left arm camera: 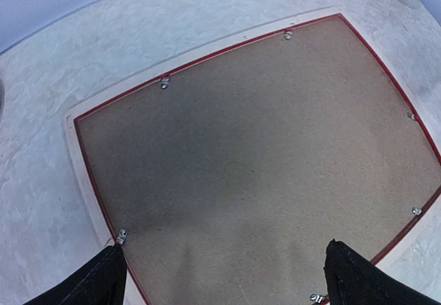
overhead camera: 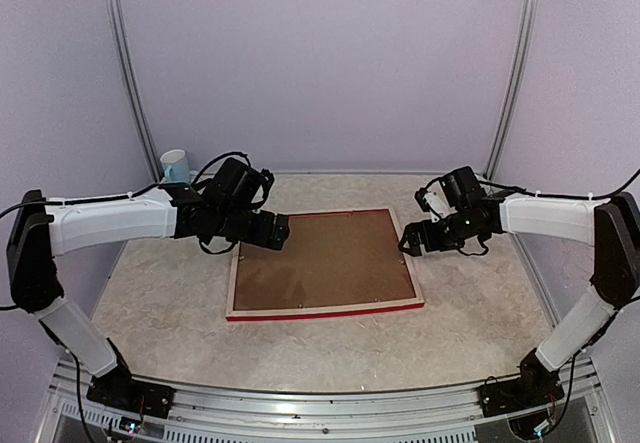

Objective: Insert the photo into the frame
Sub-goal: Pick up the photo frame from the center of the board.

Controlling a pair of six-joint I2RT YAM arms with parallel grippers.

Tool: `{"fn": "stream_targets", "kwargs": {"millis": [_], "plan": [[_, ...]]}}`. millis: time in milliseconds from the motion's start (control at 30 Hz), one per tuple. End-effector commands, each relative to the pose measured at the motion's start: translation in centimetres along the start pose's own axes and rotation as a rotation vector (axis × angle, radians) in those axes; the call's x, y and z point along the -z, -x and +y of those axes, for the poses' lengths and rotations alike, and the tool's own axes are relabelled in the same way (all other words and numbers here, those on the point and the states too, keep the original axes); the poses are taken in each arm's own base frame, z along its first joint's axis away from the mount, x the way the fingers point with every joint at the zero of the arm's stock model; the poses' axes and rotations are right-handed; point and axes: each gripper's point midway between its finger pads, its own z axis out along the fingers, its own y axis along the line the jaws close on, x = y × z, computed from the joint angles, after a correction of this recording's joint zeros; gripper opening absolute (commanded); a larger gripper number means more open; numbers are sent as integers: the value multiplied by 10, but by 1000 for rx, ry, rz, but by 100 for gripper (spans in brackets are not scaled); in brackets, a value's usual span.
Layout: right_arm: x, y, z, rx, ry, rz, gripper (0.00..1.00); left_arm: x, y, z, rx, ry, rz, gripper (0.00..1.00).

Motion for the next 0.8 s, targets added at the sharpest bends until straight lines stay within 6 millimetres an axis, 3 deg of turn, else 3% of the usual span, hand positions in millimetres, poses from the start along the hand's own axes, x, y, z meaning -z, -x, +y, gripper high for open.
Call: {"fn": "stream_targets", "kwargs": {"millis": [0, 200, 300, 533, 633, 767], "plan": [[17, 12, -10, -46, -25, -56, 99, 22, 14, -49, -237, -93, -70, 99], [27, 14, -13, -65, -30, -77, 99, 32, -9, -120, -508, -239, -62, 95], [33, 17, -15, -68, -34, -89, 99, 31, -17, -140, -603, -288, -47, 93], [47, 23, -19, -71, -50, -115, 99, 26, -31, -172, -758, -430, 30, 86], [56, 26, -21, -71, -61, -134, 99, 14, -47, -178, -828, -406, 103, 84], [68, 30, -26, -73, -80, -157, 99, -15, -86, -170, -895, -314, 261, 76]]}}
